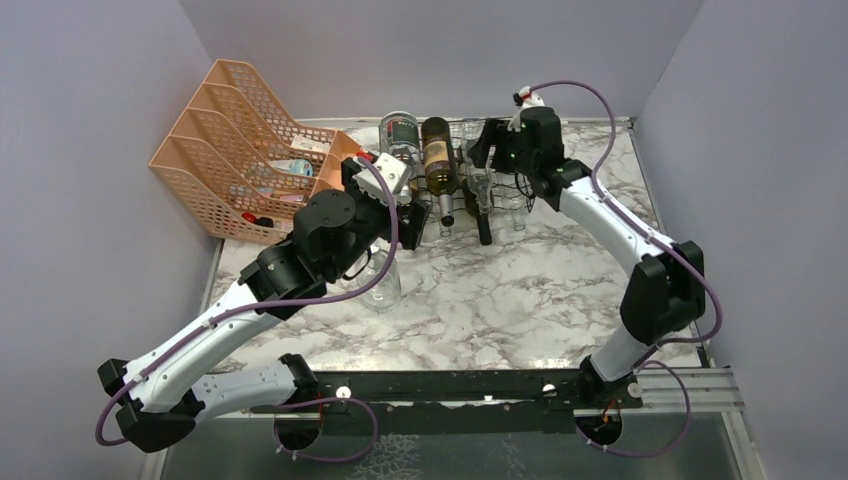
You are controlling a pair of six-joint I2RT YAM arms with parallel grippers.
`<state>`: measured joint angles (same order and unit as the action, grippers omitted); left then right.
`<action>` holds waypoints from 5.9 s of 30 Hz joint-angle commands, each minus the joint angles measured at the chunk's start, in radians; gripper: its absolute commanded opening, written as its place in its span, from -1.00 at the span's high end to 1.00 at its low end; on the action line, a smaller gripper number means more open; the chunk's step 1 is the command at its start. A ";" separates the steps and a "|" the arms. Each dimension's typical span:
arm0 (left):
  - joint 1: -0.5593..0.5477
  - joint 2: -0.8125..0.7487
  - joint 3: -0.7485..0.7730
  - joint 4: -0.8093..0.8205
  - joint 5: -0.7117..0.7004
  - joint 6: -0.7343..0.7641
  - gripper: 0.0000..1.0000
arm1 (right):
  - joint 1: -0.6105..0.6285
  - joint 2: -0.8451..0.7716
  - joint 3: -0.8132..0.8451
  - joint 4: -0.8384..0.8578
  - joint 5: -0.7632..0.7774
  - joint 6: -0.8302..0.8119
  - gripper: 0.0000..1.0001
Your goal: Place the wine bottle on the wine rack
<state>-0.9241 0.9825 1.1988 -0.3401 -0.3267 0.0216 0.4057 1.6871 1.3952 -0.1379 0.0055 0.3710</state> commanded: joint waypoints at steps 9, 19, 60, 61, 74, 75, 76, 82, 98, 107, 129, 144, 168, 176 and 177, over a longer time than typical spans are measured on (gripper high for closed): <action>0.003 -0.038 0.021 0.070 -0.101 0.035 -0.98 | 0.076 -0.304 -0.219 -0.071 -0.312 -0.110 -0.54; 0.003 -0.127 0.016 0.167 -0.170 0.005 -0.98 | 0.339 -0.397 -0.315 0.009 -0.325 -0.135 -0.55; 0.002 -0.199 -0.020 0.212 -0.254 -0.045 -0.98 | 0.694 -0.057 -0.129 0.106 0.098 -0.290 0.77; 0.002 -0.197 -0.020 0.212 -0.253 -0.044 -0.98 | 0.695 -0.068 -0.157 0.122 0.101 -0.286 0.80; 0.002 -0.142 -0.029 0.193 -0.212 -0.032 -0.98 | 0.694 -0.281 -0.553 0.240 0.215 -0.137 0.98; 0.002 -0.132 -0.029 0.192 -0.208 -0.029 -0.98 | 0.695 -0.296 -0.577 0.242 0.225 -0.127 0.98; 0.003 -0.123 -0.029 0.191 -0.206 -0.025 -0.98 | 0.695 -0.308 -0.598 0.238 0.230 -0.119 0.97; 0.003 -0.058 -0.039 0.184 -0.192 -0.018 -0.98 | 0.693 -0.410 -0.708 0.220 0.182 -0.081 0.98; 0.124 0.125 -0.044 0.002 -0.013 -0.141 -0.98 | 0.693 -0.586 -0.854 0.095 0.127 -0.028 0.98; 0.235 0.085 -0.202 -0.028 0.138 -0.275 -0.98 | 0.693 -0.577 -0.883 0.071 0.103 -0.027 0.98; 0.335 0.190 -0.459 0.095 0.317 -0.413 -0.98 | 0.691 -0.335 -0.808 0.040 -0.005 -0.033 0.41; 0.358 0.250 -0.521 0.145 0.397 -0.427 -0.91 | 0.693 -0.207 -0.663 0.007 0.006 -0.095 -0.05; 0.357 0.223 -0.567 0.191 0.447 -0.520 -0.66 | 0.691 -0.048 -0.594 0.107 -0.001 -0.146 0.48; 0.357 0.195 -0.551 0.180 0.453 -0.522 -0.65 | 0.692 -0.091 -0.614 0.124 0.002 -0.163 0.98; 0.357 0.188 -0.548 0.178 0.453 -0.522 -0.65 | 0.692 -0.106 -0.614 0.123 0.004 -0.164 0.98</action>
<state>-0.5514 1.2098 0.6502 -0.1585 0.0410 -0.4561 1.0958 1.6054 0.7986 -0.0933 0.0093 0.2348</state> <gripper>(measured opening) 0.832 0.385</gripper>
